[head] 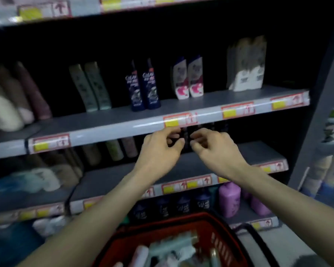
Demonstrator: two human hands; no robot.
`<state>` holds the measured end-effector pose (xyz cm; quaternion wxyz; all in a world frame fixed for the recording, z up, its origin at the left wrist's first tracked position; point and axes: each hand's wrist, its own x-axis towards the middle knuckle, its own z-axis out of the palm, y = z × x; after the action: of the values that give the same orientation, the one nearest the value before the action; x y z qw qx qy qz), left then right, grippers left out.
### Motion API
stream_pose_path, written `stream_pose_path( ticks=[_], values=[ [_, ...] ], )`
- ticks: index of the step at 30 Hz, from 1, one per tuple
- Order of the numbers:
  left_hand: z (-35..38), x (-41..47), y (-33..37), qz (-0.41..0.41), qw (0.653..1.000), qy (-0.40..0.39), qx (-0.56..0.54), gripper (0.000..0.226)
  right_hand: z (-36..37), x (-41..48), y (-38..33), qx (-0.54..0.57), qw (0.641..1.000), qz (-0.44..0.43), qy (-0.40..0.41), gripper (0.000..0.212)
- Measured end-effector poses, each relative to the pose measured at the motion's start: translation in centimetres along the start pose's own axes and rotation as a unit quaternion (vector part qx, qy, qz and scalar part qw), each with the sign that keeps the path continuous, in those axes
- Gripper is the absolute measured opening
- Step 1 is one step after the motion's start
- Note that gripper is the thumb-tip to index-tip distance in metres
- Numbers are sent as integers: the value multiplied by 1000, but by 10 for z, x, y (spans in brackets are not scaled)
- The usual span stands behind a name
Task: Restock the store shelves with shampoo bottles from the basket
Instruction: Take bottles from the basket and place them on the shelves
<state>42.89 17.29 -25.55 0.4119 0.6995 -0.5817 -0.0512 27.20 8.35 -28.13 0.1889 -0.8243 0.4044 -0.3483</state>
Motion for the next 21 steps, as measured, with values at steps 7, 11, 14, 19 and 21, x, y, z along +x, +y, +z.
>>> stream_pose_path(
  ticks=[7, 11, 14, 19, 21],
  values=[
    [10, -98, -134, -150, 987, -51, 30, 25, 106, -79, 14, -6, 987, 17, -162, 32],
    [23, -142, -192, -203, 973, -107, 1, 25, 150, -115, 32, 16, 967, 21, -255, 25],
    [28, -161, -225, -233, 957, -174, 19, 29, 173, -131, 43, 29, 950, 31, -309, 25],
    [19, -171, -255, -254, 899, -331, 135, 38, 195, -146, 52, -8, 922, 27, -386, 29],
    [11, -179, -263, -263, 871, -376, 177, 49, 199, -150, 53, -24, 916, 18, -400, 29]
  ],
)
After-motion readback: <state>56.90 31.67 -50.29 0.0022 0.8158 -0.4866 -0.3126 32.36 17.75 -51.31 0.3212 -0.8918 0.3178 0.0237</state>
